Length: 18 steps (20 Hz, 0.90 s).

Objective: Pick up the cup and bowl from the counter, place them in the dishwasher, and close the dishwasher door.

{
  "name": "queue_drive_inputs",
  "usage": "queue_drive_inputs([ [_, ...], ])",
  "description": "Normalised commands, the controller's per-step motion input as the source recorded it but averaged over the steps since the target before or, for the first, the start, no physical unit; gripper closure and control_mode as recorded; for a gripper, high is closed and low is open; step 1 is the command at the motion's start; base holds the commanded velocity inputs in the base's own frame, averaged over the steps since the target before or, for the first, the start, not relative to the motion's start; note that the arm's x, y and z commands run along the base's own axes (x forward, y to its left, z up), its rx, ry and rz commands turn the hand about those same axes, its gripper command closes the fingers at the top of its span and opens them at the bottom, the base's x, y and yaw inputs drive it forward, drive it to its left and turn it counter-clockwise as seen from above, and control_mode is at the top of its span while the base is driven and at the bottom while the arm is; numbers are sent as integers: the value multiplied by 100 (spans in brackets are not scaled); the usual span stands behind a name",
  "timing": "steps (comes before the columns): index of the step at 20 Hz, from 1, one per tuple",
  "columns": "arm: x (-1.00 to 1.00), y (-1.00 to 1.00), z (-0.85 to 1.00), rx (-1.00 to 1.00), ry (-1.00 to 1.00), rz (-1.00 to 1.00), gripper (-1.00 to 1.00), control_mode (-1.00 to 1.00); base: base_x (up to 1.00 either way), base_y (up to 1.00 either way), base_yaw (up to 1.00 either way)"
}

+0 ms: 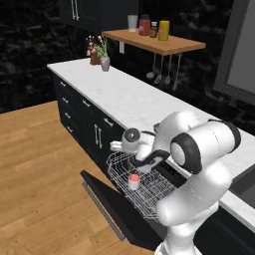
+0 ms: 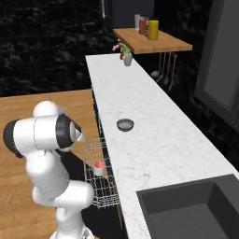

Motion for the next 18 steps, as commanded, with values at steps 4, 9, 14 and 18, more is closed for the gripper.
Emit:
queue_drive_inputs([
  [4, -53, -18, 100, 9, 0, 1, -100, -100, 0, 0, 0],
  [9, -19, -24, 100, 8, 22, 1, -100, -100, 0, 0, 0],
  [14, -6, 21, 100, 9, 13, 1, -100, -100, 0, 0, 0],
  [18, 14, 10, 100, -3, 24, 0, -100, -100, 0, 0, 0],
])
